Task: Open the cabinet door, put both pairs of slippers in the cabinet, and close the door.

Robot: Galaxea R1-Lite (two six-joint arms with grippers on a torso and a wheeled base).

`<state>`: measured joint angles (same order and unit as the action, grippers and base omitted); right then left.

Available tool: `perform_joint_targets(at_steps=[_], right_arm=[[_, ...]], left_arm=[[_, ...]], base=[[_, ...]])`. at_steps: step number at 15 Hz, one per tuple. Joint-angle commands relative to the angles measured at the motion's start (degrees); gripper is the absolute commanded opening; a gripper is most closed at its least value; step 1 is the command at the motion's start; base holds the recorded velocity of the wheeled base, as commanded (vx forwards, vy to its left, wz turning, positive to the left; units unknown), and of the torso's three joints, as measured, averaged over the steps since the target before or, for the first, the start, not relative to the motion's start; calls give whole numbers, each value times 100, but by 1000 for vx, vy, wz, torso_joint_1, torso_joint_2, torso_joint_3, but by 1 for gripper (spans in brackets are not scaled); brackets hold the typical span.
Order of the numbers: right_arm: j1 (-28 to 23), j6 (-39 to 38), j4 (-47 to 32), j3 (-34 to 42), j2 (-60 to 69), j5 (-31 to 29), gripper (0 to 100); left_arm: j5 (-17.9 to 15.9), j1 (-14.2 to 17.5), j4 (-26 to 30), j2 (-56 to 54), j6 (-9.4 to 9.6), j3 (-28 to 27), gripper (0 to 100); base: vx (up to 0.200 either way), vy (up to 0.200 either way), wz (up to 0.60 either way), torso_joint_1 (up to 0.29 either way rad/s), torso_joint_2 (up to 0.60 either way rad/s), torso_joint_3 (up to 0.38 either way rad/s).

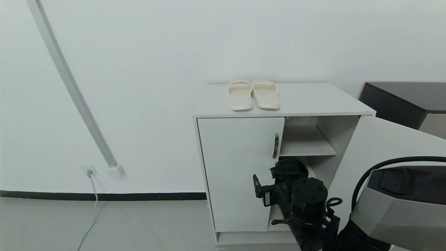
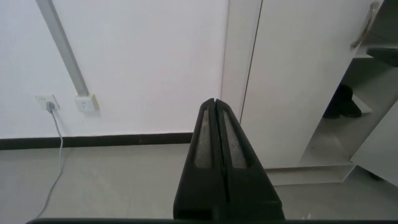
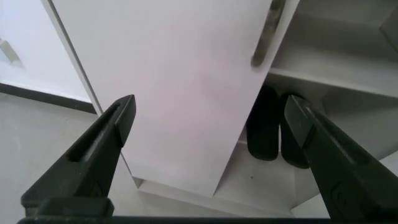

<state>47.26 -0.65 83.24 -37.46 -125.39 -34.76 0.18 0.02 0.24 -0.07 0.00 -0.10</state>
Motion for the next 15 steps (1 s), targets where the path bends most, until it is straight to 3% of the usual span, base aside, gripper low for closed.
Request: perform_joint_targets(at_steps=[1,12,15], right_arm=[[2,12,8,11,-3,4,100],[2,29,61,11,6,21,100],[-33,302,290,2,68,268,100]], left_arm=[[-1,-2,2,7,0,1,0],[-1,-2,2,7,9,1,0],[-9,6,2,7,44,1,0]], base=[[0,0,0,198,-510,-320],[0,0,0,235,-554,-320],[0,0,0,232,-528,-290]])
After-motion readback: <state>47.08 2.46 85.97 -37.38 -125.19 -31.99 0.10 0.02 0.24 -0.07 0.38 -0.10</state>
